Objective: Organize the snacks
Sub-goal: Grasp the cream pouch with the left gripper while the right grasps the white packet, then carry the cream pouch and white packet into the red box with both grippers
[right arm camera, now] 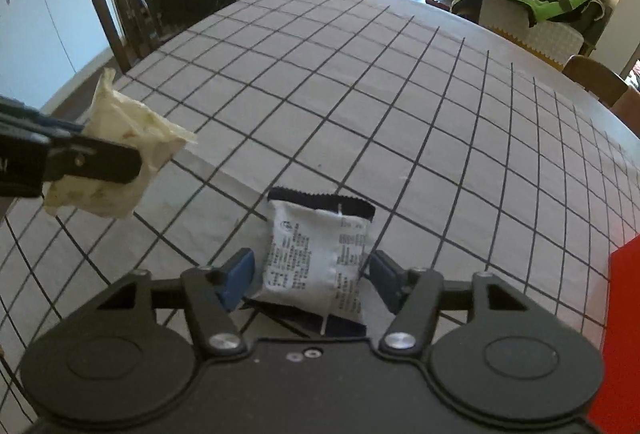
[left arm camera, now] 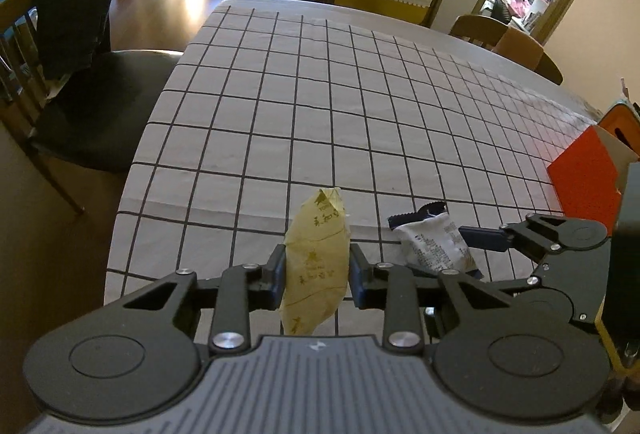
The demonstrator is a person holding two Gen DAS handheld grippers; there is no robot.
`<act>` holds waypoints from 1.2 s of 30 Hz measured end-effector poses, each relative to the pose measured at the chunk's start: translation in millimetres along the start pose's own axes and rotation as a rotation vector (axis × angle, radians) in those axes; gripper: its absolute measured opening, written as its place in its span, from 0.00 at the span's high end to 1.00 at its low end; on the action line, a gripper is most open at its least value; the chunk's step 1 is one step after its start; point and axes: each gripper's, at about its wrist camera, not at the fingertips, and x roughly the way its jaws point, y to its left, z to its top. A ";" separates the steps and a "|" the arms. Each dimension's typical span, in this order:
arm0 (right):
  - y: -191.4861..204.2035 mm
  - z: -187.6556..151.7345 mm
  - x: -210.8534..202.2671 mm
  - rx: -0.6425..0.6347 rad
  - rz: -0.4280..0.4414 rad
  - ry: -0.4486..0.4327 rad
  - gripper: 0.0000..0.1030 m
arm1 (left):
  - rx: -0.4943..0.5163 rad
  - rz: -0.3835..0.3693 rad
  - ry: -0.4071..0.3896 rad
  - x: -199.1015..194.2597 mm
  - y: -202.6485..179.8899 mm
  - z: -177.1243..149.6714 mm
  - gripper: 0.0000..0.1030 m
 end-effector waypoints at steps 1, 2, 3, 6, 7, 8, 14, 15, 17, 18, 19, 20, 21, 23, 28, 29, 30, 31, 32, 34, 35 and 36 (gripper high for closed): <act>0.4 0.5 -0.5 0.005 0.004 -0.001 0.47 | 0.001 0.003 0.001 0.4 0.0 -1.0 0.71; 1.0 1.2 -1.4 0.006 0.003 -0.001 0.52 | 0.002 0.004 -0.003 0.0 -0.4 -2.0 0.71; 1.5 0.8 -2.5 0.004 0.001 -0.003 0.53 | 0.004 0.003 -0.003 -0.3 -0.8 -2.3 0.71; 1.3 -0.1 -4.8 -0.001 0.002 -0.008 0.55 | 0.012 0.005 -0.001 -1.1 -3.0 -3.5 0.71; 1.6 -0.9 -4.4 -0.002 0.001 -0.010 0.55 | 0.015 0.006 0.000 -1.3 -4.0 -3.2 0.71; 1.0 -2.0 -5.3 0.001 -0.005 -0.011 0.55 | 0.017 0.005 0.001 -1.2 -5.0 -3.1 0.71; -9.3 -13.4 -24.9 0.050 -0.008 -0.025 0.55 | 0.041 0.008 0.001 -3.7 -15.3 -2.0 0.71; -12.0 -15.4 -29.8 0.061 -0.005 -0.026 0.55 | 0.047 0.005 0.000 -4.4 -17.5 -1.5 0.71; -16.7 -18.9 -39.1 0.076 -0.001 -0.036 0.55 | 0.061 -0.002 -0.003 -7.8 -24.7 -0.5 0.71; -19.4 -20.5 -44.0 0.083 0.001 -0.040 0.55 | 0.069 -0.006 -0.005 -9.8 -28.9 -0.1 0.71; -22.7 -22.7 -50.6 0.092 0.002 -0.044 0.55 | 0.077 -0.011 -0.007 -12.0 -33.7 0.5 0.71; -25.5 -24.2 -55.4 0.099 0.001 -0.048 0.55 | 0.086 -0.017 -0.009 -14.2 -38.7 1.0 0.71; -29.0 -26.2 -61.8 0.108 -0.001 -0.053 0.55 | 0.095 -0.023 -0.012 -16.5 -44.0 1.3 0.71; -37.2 -29.7 -74.0 0.129 -0.003 -0.066 0.55 | 0.113 -0.034 -0.016 -21.1 -55.6 0.9 0.71; -62.0 -40.1 -105.5 0.193 -0.002 -0.100 0.55 | 0.159 -0.072 -0.028 -32.4 -89.1 0.9 0.71; -67.5 -43.0 -111.5 0.206 -0.003 -0.108 0.55 | 0.170 -0.081 -0.032 -34.7 -98.0 1.6 0.71; -73.4 -46.0 -118.0 0.218 -0.004 -0.116 0.55 | 0.179 -0.087 -0.036 -36.7 -105.3 1.9 0.71; -79.2 -49.1 -124.1 0.228 -0.011 -0.122 0.55 | 0.187 -0.093 -0.041 -38.8 -113.0 2.3 0.71; -85.3 -52.3 -130.5 0.237 -0.018 -0.128 0.55 | 0.194 -0.099 -0.047 -41.1 -121.0 2.8 0.71; -97.1 -57.9 -142.1 0.251 -0.030 -0.138 0.55 | 0.205 -0.106 -0.055 -44.7 -136.3 4.3 0.71; -102.6 -60.4 -147.3 0.256 -0.038 -0.142 0.55 | 0.211 -0.109 -0.057 -46.2 -145.1 5.4 0.71; -109.4 -63.1 -153.2 0.263 -0.048 -0.147 0.55 | 0.219 -0.113 -0.060 -47.5 -153.9 6.2 0.71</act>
